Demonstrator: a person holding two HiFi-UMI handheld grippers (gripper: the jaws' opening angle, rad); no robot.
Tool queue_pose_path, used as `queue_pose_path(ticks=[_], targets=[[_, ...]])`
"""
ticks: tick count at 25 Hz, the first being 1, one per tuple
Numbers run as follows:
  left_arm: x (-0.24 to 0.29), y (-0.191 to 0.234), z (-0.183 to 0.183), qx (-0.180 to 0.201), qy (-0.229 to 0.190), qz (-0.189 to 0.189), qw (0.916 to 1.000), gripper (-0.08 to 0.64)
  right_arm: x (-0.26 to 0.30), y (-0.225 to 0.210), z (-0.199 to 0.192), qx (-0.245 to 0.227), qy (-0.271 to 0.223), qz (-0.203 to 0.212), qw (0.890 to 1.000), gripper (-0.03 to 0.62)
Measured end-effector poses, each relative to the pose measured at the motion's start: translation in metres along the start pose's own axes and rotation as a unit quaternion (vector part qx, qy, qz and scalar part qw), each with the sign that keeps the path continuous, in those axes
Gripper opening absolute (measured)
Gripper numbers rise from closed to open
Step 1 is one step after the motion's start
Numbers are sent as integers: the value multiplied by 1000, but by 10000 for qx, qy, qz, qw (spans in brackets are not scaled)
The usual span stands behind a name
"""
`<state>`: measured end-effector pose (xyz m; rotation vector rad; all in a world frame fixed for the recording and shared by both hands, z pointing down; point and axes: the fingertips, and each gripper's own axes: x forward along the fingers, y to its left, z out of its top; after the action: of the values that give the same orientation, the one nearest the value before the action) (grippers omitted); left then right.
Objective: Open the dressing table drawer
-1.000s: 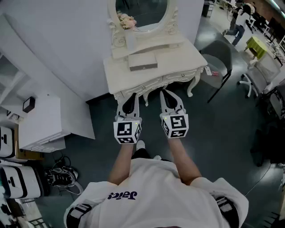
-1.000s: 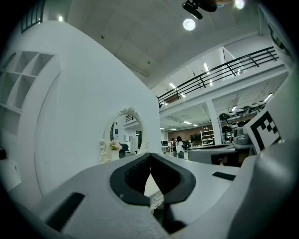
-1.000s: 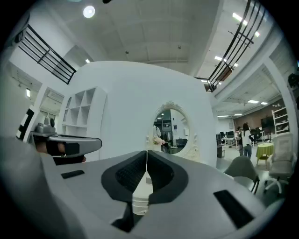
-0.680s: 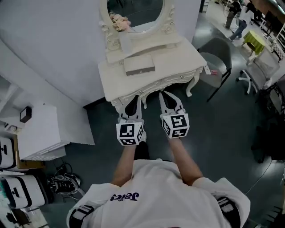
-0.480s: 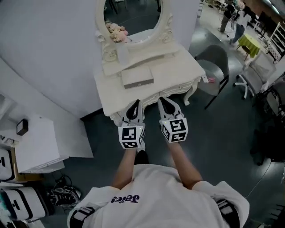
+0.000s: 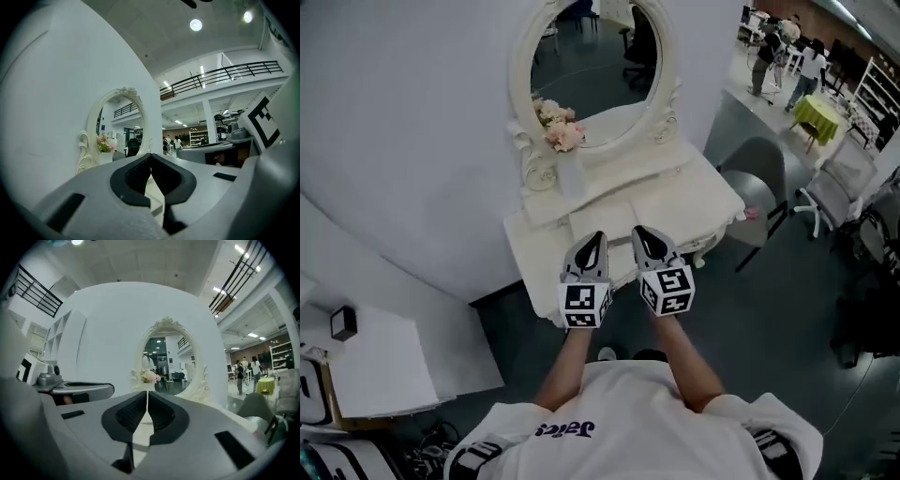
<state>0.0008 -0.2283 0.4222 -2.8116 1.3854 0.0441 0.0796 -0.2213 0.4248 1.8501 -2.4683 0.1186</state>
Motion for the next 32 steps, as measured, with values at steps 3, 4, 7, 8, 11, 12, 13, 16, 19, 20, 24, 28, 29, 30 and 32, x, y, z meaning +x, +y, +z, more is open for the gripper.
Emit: queue_pose_path(ticks=[3, 4, 7, 8, 11, 12, 13, 16, 19, 20, 24, 28, 29, 30, 32], targets=[[18, 22, -17, -62, 185, -87, 9998, 15, 33, -2, -19, 182, 212, -61, 9996, 17], [24, 25, -22, -85, 230, -128, 9996, 15, 40, -5, -25, 223, 294, -89, 9993, 17], [43, 33, -34, -137, 294, -207, 9993, 15, 57, -18, -47, 277, 557, -185, 9979, 17], [50, 36, -39, -162, 314, -219, 9991, 15, 62, -23, -56, 315, 661, -211, 9971, 17], [71, 45, -58, -285, 387, -240, 9986, 15, 78, -38, -90, 461, 990, -204, 9938, 17], [78, 47, -65, -320, 407, -237, 9984, 15, 84, -43, -101, 510, 1092, -162, 9926, 17], [85, 48, -73, -341, 432, -233, 9982, 15, 89, -46, -113, 565, 1195, -106, 9912, 17], [102, 51, -93, -394, 544, -271, 9974, 15, 99, -52, -148, 831, 1516, 4, 9849, 18], [113, 54, -107, -516, 615, -237, 9965, 15, 105, -54, -181, 1198, 1805, 129, 9762, 18], [116, 57, -111, -547, 630, -195, 9963, 15, 107, -53, -192, 1306, 1904, 180, 9728, 18], [125, 70, -126, -631, 723, -48, 9954, 15, 113, -53, -234, 1640, 2396, 291, 9565, 30], [122, 87, -140, -714, 809, 149, 9940, 15, 118, -48, -274, 1911, 2931, 364, 9361, 148], [121, 92, -143, -730, 840, 207, 9936, 15, 120, -46, -283, 1964, 3030, 387, 9317, 155], [118, 96, -148, -746, 877, 268, 9930, 15, 122, -44, -292, 2019, 3126, 406, 9273, 168], [114, 103, -156, -784, 959, 385, 9916, 15, 124, -40, -309, 2135, 3298, 430, 9186, 192]])
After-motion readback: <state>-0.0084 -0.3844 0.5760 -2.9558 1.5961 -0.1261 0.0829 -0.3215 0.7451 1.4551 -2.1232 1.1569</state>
